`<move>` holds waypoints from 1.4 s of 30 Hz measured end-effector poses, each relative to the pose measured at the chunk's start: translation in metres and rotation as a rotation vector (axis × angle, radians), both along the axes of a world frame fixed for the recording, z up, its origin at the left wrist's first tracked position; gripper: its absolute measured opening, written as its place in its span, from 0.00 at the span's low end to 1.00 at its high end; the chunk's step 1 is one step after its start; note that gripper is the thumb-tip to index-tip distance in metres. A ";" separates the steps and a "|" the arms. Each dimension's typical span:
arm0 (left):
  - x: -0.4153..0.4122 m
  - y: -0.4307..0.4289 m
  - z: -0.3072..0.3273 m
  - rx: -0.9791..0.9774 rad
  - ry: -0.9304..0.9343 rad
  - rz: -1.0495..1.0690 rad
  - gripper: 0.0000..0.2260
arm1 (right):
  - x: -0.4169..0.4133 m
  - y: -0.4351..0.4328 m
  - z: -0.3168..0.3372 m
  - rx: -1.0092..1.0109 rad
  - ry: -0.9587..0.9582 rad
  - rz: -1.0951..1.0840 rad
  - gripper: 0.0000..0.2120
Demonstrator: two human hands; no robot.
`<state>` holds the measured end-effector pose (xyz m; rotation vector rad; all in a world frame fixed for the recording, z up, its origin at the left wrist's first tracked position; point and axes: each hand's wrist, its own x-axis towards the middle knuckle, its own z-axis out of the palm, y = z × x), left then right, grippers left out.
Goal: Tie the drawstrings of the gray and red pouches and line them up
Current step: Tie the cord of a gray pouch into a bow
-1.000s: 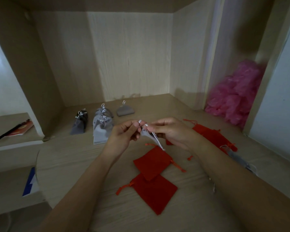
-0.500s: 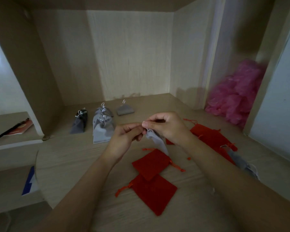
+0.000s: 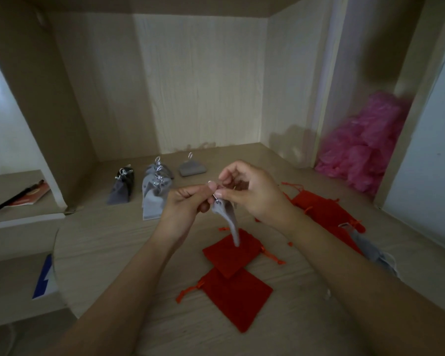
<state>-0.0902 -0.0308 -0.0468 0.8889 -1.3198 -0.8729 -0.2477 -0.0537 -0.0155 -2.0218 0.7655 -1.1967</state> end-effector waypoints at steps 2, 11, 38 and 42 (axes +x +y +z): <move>0.000 -0.001 0.000 -0.023 0.003 0.003 0.15 | 0.001 -0.001 -0.001 0.037 0.009 0.019 0.10; -0.005 0.003 0.003 -0.072 -0.139 -0.039 0.14 | 0.000 -0.005 -0.003 0.143 -0.022 0.119 0.11; -0.002 0.001 0.001 -0.022 -0.057 0.007 0.11 | 0.003 0.009 0.005 0.044 0.224 -0.171 0.03; 0.004 0.004 0.005 -0.016 -0.157 -0.046 0.08 | 0.001 0.008 0.007 0.047 0.309 -0.186 0.04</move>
